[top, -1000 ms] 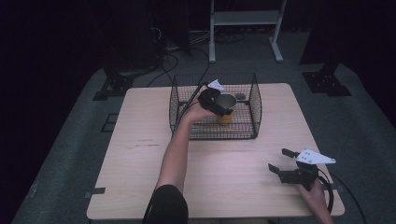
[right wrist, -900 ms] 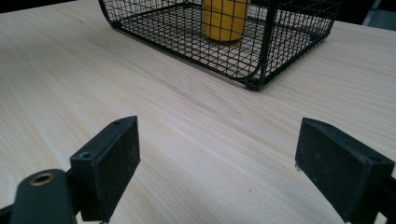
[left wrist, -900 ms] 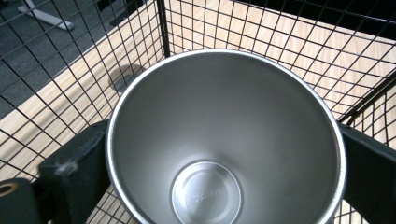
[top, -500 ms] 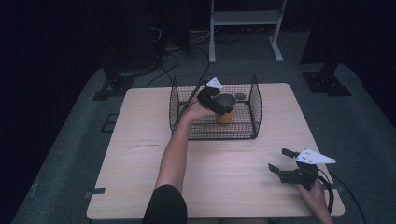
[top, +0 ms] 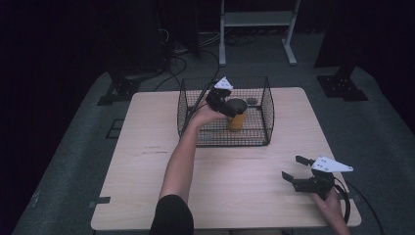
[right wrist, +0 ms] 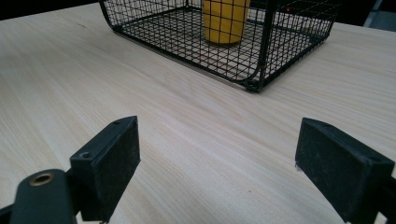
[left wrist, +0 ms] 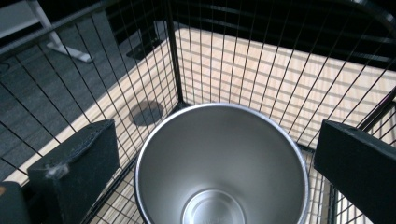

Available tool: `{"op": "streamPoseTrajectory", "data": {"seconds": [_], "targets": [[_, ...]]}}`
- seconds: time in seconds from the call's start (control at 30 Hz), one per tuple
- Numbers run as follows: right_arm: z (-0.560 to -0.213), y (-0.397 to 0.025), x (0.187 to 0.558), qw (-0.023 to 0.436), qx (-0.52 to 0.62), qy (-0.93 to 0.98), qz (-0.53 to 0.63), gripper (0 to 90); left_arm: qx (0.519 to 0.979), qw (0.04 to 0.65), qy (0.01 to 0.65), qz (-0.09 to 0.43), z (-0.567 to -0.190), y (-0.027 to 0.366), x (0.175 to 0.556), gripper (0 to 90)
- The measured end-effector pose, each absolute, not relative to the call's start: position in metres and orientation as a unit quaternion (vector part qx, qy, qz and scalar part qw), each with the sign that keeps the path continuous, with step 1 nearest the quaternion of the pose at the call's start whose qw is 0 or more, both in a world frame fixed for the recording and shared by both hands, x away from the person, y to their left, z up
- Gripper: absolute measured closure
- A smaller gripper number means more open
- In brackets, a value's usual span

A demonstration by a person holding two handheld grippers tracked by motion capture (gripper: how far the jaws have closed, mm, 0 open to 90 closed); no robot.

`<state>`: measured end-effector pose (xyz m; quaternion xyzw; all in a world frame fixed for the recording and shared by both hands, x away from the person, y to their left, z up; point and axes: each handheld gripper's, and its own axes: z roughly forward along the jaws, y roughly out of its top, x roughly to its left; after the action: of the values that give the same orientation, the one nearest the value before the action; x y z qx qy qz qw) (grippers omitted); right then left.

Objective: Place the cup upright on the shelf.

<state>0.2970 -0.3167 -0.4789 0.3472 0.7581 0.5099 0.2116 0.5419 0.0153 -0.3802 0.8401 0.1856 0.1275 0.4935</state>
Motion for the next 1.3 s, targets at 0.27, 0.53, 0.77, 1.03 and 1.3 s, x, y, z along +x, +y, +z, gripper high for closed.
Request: {"op": "streamPoseTrajectory", "data": {"seconds": [0.27,0.53,0.77,1.03,1.3], "targets": [[-0.479,-0.316,0.297,0.215,0.344,0.761,0.506,12.9,0.833,0.509,0.174,0.128,-0.370,0.015,0.533,0.0],[-0.479,-0.315,0.296,0.223,0.349,0.761,0.500,12.9,0.822,0.531,0.154,0.134,-0.362,0.022,0.507,0.0],[-0.479,-0.315,0.296,0.221,0.353,0.760,0.500,12.9,0.808,0.552,0.152,0.136,-0.356,0.035,0.488,0.0],[-0.479,-0.315,0.296,0.223,0.354,0.760,0.498,12.9,0.800,0.563,0.153,0.141,-0.351,0.045,0.471,0.0],[-0.479,-0.315,0.296,0.224,0.356,0.759,0.497,12.9,0.794,0.573,0.151,0.136,-0.353,0.051,0.457,0.0]]}}
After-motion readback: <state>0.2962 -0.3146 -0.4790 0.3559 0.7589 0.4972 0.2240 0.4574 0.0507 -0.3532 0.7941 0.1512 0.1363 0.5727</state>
